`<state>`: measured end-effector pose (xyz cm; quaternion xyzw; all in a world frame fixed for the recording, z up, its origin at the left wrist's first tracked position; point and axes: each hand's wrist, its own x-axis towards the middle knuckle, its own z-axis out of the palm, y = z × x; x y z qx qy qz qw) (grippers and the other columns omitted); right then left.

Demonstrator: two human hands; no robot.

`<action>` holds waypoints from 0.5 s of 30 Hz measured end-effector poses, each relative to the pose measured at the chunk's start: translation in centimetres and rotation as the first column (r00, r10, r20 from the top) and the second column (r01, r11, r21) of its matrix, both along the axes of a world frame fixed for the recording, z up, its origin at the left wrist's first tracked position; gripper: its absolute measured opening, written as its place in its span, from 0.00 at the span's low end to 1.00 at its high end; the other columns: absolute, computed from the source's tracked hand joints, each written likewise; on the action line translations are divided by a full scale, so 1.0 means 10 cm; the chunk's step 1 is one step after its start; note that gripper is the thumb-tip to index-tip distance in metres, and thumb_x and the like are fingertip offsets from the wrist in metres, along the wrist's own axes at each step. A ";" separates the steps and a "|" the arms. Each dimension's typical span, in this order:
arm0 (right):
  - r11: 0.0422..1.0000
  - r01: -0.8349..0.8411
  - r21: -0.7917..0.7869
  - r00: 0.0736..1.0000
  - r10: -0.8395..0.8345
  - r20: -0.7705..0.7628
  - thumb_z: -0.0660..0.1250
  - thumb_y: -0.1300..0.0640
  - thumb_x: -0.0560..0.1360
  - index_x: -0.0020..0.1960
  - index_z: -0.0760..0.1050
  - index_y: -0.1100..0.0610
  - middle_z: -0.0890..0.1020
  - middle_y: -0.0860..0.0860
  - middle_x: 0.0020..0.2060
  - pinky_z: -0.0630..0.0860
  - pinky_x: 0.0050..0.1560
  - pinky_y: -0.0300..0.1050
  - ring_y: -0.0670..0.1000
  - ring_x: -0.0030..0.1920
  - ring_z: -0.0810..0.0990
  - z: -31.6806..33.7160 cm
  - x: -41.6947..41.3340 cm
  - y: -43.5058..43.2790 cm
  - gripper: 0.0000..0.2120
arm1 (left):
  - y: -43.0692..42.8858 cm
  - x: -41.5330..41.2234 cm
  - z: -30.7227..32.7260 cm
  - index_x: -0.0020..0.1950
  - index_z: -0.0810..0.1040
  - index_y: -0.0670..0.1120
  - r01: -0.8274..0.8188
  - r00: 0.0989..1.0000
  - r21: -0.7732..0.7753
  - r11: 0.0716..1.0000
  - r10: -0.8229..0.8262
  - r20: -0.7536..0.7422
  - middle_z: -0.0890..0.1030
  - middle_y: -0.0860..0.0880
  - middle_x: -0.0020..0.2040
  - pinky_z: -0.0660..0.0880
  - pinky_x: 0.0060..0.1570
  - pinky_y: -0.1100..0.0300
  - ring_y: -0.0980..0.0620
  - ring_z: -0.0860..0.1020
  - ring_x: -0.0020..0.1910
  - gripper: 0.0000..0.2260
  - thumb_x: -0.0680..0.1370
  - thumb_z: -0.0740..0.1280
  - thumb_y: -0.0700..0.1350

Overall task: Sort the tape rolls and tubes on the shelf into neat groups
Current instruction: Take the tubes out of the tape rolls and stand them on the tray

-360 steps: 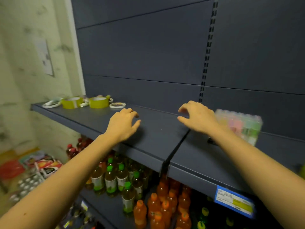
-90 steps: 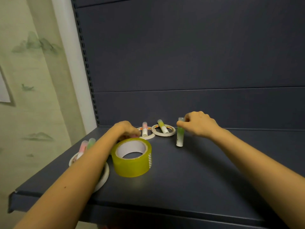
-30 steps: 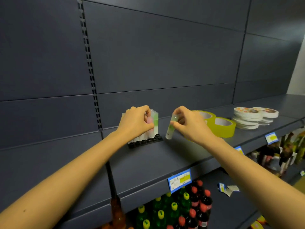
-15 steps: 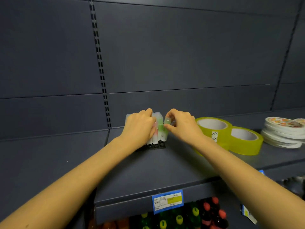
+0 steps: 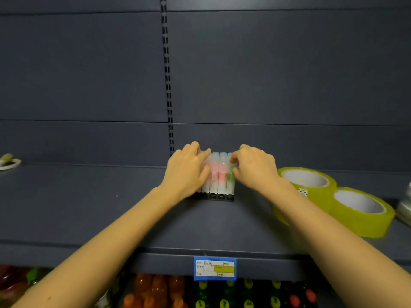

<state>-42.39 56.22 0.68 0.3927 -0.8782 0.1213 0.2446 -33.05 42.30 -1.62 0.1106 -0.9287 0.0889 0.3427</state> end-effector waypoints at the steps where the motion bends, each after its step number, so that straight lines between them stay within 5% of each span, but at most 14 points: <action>1: 1.000 0.013 0.020 1.000 -0.013 -0.012 0.60 0.60 0.75 0.56 0.79 0.53 0.76 0.52 0.53 0.64 0.41 0.45 0.56 0.54 0.76 0.03 0.00 0.00 0.13 | -0.03 0.07 0.00 0.68 0.71 0.48 -0.032 0.999 0.040 0.999 0.033 -0.035 0.74 0.46 0.54 0.62 0.43 0.59 0.47 0.72 0.51 0.18 0.78 0.58 0.47; 8: 0.994 0.003 0.112 0.977 0.020 -0.211 0.61 0.56 0.76 0.56 0.76 0.56 0.74 0.53 0.56 0.60 0.46 0.45 0.55 0.57 0.72 0.19 0.26 -0.34 0.11 | -0.40 0.83 -0.06 0.66 0.73 0.47 -0.345 0.938 0.134 0.929 0.340 0.062 0.75 0.48 0.59 0.69 0.52 0.55 0.48 0.73 0.57 0.18 0.80 0.55 0.52; 15: 0.884 -0.461 0.078 0.887 0.457 0.062 0.62 0.52 0.77 0.63 0.74 0.51 0.74 0.50 0.60 0.69 0.46 0.46 0.55 0.58 0.75 0.02 1.16 -1.18 0.15 | -0.76 2.09 -0.18 0.64 0.74 0.47 -0.593 0.805 0.179 0.785 0.584 0.106 0.76 0.48 0.59 0.71 0.53 0.55 0.49 0.74 0.59 0.18 0.80 0.56 0.53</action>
